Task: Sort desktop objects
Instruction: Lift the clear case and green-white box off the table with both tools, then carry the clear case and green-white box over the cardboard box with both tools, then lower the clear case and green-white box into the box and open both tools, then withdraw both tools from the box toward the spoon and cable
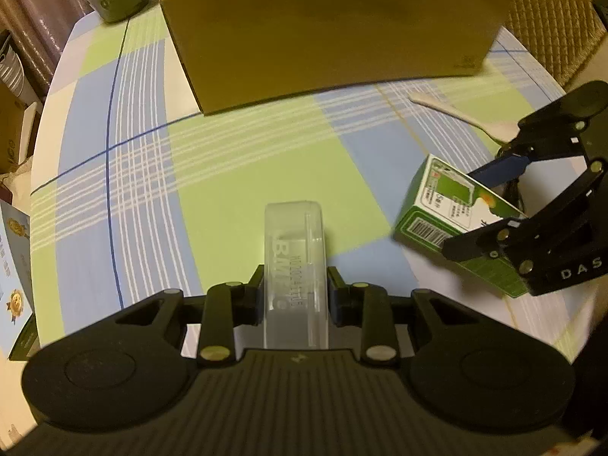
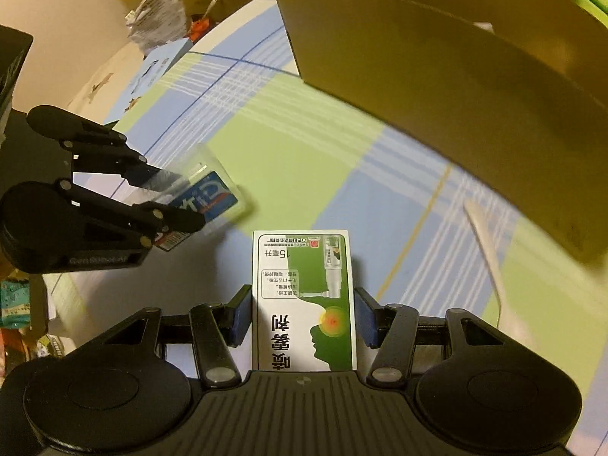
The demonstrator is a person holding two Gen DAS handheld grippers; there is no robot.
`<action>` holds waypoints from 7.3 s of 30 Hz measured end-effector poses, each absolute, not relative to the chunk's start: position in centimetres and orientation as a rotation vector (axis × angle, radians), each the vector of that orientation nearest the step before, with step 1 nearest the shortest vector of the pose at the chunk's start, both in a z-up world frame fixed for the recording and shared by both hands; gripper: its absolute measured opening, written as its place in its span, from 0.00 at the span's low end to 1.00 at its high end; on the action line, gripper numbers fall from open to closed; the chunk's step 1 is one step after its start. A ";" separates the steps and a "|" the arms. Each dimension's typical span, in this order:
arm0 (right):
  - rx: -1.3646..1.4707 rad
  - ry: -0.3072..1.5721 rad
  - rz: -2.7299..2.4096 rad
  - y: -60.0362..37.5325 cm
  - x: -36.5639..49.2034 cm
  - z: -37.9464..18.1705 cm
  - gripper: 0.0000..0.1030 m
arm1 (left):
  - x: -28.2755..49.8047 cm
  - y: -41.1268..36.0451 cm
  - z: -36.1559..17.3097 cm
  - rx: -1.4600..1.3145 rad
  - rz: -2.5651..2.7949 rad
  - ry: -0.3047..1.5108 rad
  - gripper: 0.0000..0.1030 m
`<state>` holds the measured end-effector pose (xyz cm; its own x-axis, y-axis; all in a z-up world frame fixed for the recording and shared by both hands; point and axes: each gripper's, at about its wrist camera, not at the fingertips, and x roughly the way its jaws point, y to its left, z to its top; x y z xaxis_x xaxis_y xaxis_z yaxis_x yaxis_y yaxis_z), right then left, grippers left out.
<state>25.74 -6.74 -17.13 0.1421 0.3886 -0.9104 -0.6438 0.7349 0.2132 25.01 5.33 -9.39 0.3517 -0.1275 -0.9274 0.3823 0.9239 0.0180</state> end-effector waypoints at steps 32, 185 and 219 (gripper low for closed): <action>-0.061 1.085 0.483 -17.9 19.9 -10.4 0.50 | 18.7 1.1 -3.4 0.228 -0.335 1.096 0.25; -0.060 0.912 0.381 -14.5 46.5 -5.1 0.51 | 46.7 0.8 0.4 0.130 -0.208 0.946 0.49; 0.031 0.894 0.401 -20.0 34.9 -2.1 0.91 | 34.8 0.2 5.1 0.157 -0.236 0.879 0.83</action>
